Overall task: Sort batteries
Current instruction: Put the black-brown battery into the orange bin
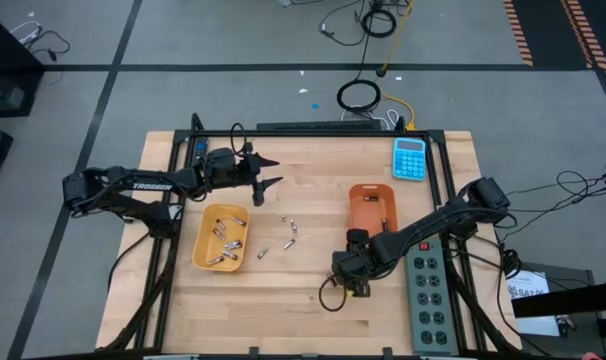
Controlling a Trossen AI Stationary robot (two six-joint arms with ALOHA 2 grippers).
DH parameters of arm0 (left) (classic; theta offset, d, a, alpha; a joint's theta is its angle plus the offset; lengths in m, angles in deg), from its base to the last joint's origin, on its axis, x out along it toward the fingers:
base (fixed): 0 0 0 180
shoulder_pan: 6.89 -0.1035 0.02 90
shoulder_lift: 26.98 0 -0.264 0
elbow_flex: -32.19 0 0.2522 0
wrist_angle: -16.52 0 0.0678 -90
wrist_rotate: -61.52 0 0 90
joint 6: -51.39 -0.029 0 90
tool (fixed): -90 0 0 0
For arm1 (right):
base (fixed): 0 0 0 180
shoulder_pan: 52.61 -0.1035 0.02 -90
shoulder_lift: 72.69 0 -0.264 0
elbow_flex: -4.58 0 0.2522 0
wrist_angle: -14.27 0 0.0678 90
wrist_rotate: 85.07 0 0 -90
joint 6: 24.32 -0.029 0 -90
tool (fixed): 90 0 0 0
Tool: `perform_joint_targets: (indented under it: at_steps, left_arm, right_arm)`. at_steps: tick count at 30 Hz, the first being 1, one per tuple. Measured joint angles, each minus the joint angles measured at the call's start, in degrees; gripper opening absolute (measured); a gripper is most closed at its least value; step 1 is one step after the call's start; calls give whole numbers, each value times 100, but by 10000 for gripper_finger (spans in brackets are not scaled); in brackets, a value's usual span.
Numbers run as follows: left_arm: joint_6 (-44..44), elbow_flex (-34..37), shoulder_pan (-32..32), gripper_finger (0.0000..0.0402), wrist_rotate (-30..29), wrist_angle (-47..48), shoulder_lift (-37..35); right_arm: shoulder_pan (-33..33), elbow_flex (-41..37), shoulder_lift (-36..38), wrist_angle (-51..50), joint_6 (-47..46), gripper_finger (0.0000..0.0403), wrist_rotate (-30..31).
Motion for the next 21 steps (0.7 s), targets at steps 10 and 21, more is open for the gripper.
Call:
perform_joint_targets:
  at_steps: [10,21]
  left_arm:
    - [-4,0,0,228,0,57,0]
    - [-8,0,0,228,-2,90,0]
  right_arm:
    - [88,-2,-28,-133,203,188,-31]
    - [169,-6,-313,-40,382,158,-178]
